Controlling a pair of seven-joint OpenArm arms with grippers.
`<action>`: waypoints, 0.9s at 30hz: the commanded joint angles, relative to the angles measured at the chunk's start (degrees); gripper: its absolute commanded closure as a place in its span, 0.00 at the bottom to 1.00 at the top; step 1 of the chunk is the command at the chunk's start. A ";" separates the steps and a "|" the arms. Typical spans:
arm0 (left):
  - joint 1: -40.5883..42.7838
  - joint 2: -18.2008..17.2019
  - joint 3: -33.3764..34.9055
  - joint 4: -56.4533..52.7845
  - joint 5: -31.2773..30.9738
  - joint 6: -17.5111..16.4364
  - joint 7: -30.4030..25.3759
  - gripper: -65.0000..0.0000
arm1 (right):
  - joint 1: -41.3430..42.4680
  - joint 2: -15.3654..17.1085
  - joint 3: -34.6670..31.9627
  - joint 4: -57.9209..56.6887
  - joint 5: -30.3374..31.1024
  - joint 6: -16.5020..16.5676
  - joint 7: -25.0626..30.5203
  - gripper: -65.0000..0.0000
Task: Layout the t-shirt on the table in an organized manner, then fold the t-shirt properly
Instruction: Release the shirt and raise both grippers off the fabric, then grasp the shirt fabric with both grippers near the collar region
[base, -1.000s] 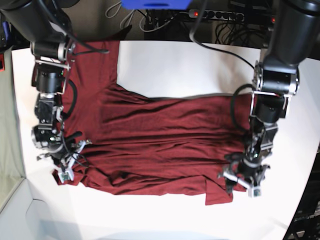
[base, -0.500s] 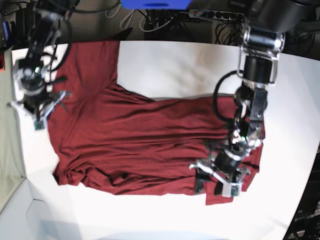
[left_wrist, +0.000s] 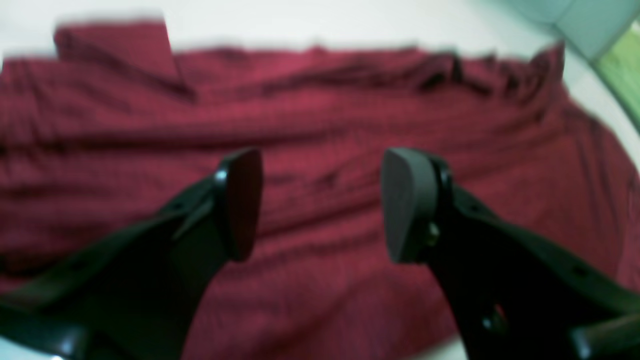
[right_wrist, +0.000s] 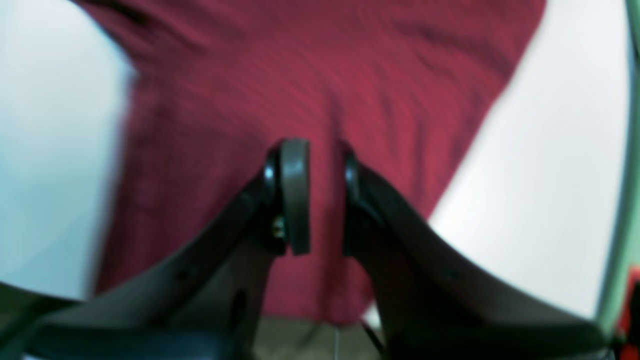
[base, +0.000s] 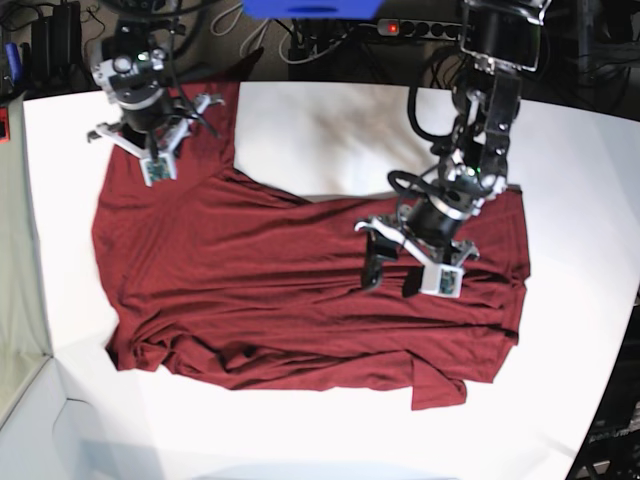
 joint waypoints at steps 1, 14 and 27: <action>-0.12 0.16 -0.12 2.22 -0.60 -0.41 -2.08 0.43 | -0.08 -0.03 -0.93 -0.16 0.25 -0.26 0.65 0.88; 16.50 -0.28 0.41 11.54 -0.60 -0.41 2.14 0.43 | 6.16 0.05 -4.45 -14.23 0.25 -0.26 2.58 0.88; 24.50 -0.28 7.71 14.71 -0.60 -0.50 7.50 0.43 | 24.80 3.22 -4.53 -30.93 0.16 -0.26 2.14 0.88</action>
